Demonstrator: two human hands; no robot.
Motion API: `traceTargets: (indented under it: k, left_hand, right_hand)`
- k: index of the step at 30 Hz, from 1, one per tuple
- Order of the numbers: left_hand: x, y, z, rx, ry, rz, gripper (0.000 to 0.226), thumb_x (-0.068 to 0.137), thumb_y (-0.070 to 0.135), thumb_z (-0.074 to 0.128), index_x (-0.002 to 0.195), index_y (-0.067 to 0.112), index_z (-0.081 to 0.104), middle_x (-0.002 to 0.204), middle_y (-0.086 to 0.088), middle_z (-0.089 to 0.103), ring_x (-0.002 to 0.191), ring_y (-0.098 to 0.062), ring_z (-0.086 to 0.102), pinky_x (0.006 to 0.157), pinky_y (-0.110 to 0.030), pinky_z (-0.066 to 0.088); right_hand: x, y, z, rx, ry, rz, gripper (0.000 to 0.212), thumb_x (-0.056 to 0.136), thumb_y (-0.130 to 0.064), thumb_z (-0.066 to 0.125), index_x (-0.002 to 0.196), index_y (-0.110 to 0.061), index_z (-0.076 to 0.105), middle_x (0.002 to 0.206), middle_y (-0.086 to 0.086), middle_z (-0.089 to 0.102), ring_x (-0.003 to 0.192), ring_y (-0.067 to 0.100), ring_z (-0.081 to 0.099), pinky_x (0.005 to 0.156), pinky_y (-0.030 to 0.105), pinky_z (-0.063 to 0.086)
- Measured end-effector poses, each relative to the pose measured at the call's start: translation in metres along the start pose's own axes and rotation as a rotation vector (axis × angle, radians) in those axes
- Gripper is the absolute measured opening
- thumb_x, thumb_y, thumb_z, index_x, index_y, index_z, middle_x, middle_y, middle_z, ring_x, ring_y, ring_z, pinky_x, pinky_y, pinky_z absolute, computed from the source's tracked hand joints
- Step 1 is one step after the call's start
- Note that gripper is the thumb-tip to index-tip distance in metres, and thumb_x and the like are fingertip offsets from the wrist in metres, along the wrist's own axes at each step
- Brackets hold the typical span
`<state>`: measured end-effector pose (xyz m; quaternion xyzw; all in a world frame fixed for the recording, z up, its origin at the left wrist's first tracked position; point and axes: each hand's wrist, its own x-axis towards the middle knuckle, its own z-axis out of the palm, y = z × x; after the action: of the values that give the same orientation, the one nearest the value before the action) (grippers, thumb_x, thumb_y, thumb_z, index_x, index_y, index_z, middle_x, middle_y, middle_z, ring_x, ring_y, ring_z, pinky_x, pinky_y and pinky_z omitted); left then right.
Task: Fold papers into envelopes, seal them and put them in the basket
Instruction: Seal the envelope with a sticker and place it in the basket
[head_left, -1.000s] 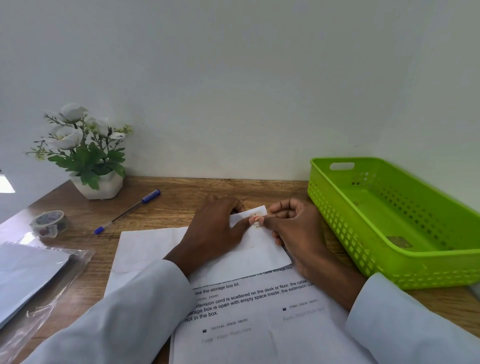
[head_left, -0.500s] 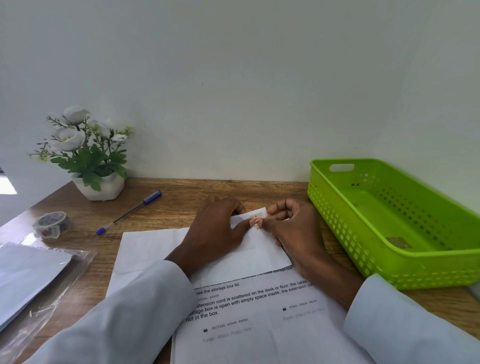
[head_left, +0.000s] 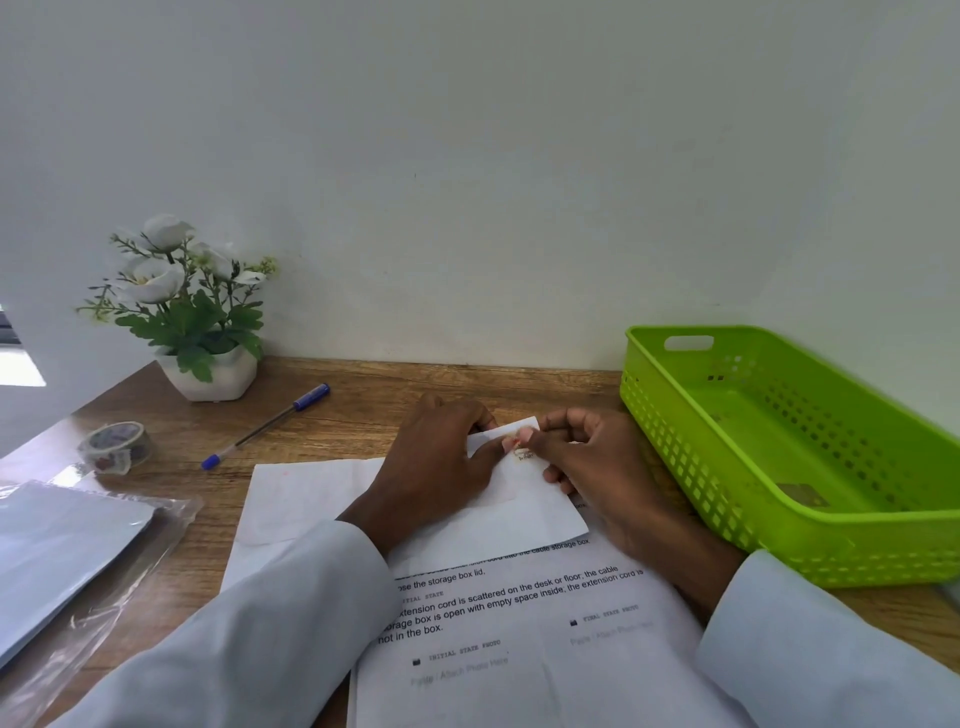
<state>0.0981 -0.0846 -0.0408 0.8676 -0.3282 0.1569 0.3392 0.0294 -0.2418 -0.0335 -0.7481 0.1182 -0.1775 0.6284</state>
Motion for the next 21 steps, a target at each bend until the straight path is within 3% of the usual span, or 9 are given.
traceTargets:
  k: [8, 13, 17, 21]
  left_hand:
    - [0.0009, 0.0034, -0.0023, 0.016, -0.001, 0.024, 0.015, 0.094, 0.034, 0.057, 0.091, 0.022, 0.066, 0.089, 0.010, 0.067, 0.097, -0.018, 0.045, 0.081, -0.035, 0.039]
    - [-0.0003, 0.0032, -0.0036, -0.018, 0.034, 0.076, 0.015, 0.090, 0.034, 0.062, 0.091, 0.019, 0.066, 0.087, 0.009, 0.065, 0.094, -0.017, 0.045, 0.076, -0.031, 0.037]
    - [-0.0009, 0.0043, -0.0028, 0.040, 0.039, 0.096, 0.030, 0.080, 0.049, 0.069, 0.091, 0.022, 0.064, 0.088, 0.011, 0.064, 0.092, -0.013, 0.043, 0.074, -0.030, 0.035]
    - [-0.0008, 0.0057, -0.0028, 0.071, 0.043, 0.098, 0.031, 0.080, 0.052, 0.067, 0.090, 0.023, 0.063, 0.087, 0.011, 0.064, 0.092, -0.014, 0.043, 0.073, -0.030, 0.034]
  right_hand:
    - [0.0010, -0.0032, -0.0033, 0.032, -0.123, 0.034, 0.010, 0.080, 0.001, 0.076, 0.088, -0.004, 0.073, 0.055, -0.005, 0.064, 0.037, 0.002, 0.045, 0.035, 0.014, 0.033]
    - [0.0010, -0.0046, -0.0027, 0.040, -0.106, 0.035, 0.006, 0.084, -0.011, 0.075, 0.083, -0.007, 0.072, 0.047, -0.009, 0.059, 0.034, 0.001, 0.039, 0.033, 0.014, 0.028]
    - [0.0013, -0.0067, -0.0016, 0.032, -0.075, 0.039, 0.023, 0.091, -0.025, 0.069, 0.073, -0.011, 0.068, 0.039, -0.005, 0.047, 0.029, 0.001, 0.035, 0.033, 0.011, 0.026]
    - [0.0008, -0.0068, -0.0019, 0.039, -0.087, 0.037, 0.024, 0.092, -0.025, 0.066, 0.076, -0.008, 0.068, 0.039, -0.005, 0.047, 0.029, 0.001, 0.035, 0.033, 0.012, 0.026]
